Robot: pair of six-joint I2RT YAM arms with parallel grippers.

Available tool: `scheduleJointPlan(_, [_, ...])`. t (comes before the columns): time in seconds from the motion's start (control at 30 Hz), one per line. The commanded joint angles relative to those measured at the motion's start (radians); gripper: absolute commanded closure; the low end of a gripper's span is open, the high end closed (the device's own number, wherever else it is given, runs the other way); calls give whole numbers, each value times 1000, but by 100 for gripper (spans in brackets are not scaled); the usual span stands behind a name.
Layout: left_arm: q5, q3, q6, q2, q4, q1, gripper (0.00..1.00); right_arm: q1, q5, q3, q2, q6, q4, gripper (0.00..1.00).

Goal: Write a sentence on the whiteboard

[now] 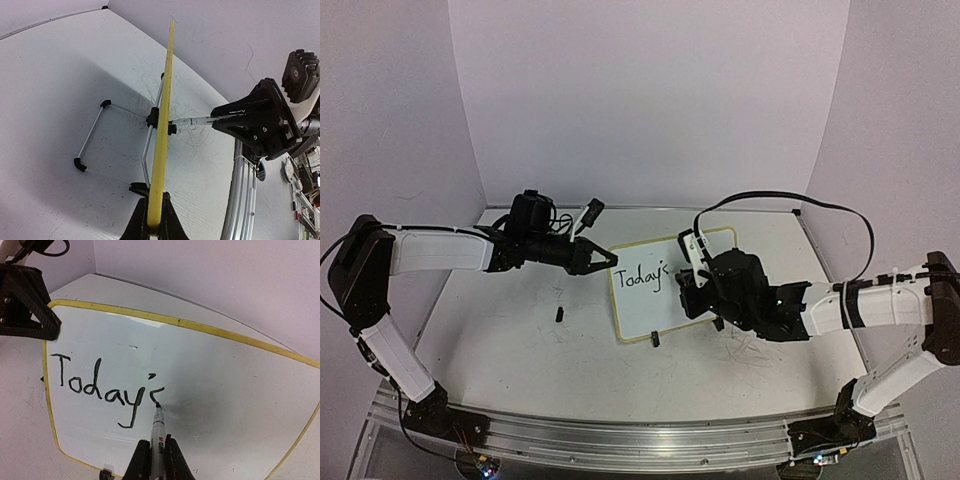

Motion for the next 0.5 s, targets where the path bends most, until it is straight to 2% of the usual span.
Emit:
scheduleJointPlan(0.0, [-46,15,37,-37,36,7,100,-2,13,-10,-19,16,-12,100])
scheduleJointPlan(0.47, [-44,13,37,-39,36,7,100,-3,-26,5,-1,13,-6,100])
